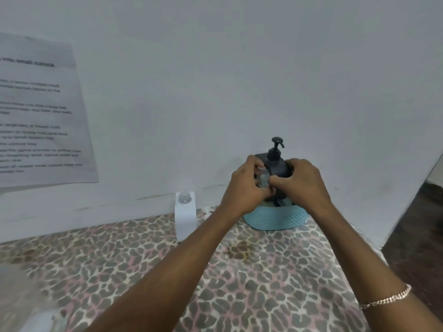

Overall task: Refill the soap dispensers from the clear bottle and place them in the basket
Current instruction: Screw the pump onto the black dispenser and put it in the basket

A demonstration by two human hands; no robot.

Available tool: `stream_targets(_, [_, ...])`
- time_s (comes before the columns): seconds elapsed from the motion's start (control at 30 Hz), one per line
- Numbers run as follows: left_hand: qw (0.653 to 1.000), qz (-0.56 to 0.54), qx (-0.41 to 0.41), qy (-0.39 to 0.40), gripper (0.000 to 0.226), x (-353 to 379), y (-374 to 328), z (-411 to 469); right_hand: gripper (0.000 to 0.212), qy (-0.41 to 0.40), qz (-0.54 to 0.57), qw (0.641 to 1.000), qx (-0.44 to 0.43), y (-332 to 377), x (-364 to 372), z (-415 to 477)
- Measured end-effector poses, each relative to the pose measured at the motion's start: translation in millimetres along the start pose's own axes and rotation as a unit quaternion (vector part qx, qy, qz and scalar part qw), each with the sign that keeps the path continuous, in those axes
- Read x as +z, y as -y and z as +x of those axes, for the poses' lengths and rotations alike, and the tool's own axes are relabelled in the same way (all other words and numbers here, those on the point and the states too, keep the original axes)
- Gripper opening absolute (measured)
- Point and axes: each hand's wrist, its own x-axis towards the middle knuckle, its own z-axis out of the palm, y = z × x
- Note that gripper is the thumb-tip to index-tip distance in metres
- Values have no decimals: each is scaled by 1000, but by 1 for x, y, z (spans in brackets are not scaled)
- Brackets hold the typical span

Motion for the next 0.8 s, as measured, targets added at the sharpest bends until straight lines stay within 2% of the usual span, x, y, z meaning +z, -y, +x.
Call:
stream_targets(0.23, [989, 95, -83, 72, 35, 29, 9, 12, 36, 27, 1, 999, 19, -46, 25, 1])
stream_targets(0.4, [979, 147, -103, 96, 35, 35, 8, 24, 34, 20, -24, 999, 33, -49, 30, 4])
stream_targets(0.7, [970, 216, -84, 74, 42, 46, 12, 25, 31, 19, -88, 995, 45, -50, 38, 4])
stream_targets(0.8, [971, 218, -67, 76, 44, 45, 12, 24, 24, 13, -124, 991, 38, -54, 43, 0])
